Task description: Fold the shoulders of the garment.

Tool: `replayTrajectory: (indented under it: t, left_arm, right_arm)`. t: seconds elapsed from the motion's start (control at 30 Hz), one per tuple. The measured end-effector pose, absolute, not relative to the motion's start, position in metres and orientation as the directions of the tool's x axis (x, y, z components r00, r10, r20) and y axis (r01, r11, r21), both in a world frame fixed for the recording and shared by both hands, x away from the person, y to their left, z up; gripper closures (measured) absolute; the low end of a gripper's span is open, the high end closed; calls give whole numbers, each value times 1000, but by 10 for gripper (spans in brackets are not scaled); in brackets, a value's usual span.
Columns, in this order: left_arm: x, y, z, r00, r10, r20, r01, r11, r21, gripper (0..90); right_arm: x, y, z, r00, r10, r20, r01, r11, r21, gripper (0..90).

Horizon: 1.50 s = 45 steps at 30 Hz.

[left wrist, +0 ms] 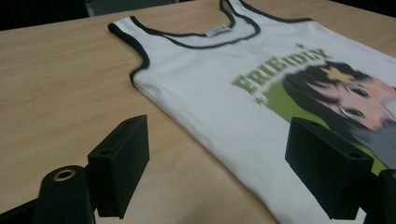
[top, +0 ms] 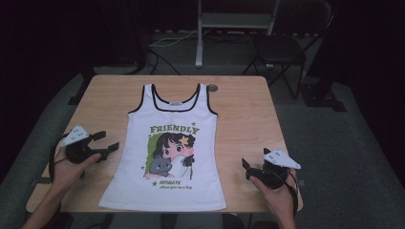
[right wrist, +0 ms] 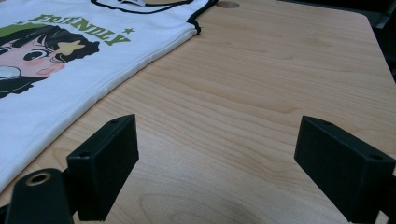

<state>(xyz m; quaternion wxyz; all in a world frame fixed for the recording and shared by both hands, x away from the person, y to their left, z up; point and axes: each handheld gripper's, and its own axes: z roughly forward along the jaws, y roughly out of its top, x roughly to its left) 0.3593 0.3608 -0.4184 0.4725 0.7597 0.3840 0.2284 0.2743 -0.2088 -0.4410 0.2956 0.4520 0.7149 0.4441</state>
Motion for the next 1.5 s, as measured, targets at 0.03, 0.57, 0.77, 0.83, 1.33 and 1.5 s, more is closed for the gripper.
replayTrajectory:
  t: [0.03, 0.57, 0.77, 0.83, 1.33, 1.5]
  left_arm:
    - [368, 358, -416, 598, 802, -12, 369, -262, 891, 213]
    - [493, 315, -385, 548, 836, 23, 440, -312, 842, 214]
    - [519, 307, -390, 530, 848, -1, 474, -296, 829, 214]
    - [527, 306, -392, 518, 855, -25, 485, -270, 832, 214]
    - [573, 302, -417, 400, 914, -65, 583, -199, 788, 321]
    - [583, 300, -428, 374, 923, -88, 621, -179, 763, 323]
  right_arm:
    - [275, -208, -441, -417, 909, -25, 385, 201, 901, 130]
    - [276, -207, -441, -439, 898, -37, 384, 225, 896, 130]
    - [276, -206, -441, -443, 896, -42, 382, 231, 895, 130]
    - [276, -206, -441, -445, 895, -43, 383, 234, 894, 130]
    - [277, -204, -441, -457, 887, -64, 379, 259, 888, 130]
    - [278, -203, -441, -460, 885, -69, 375, 264, 889, 131]
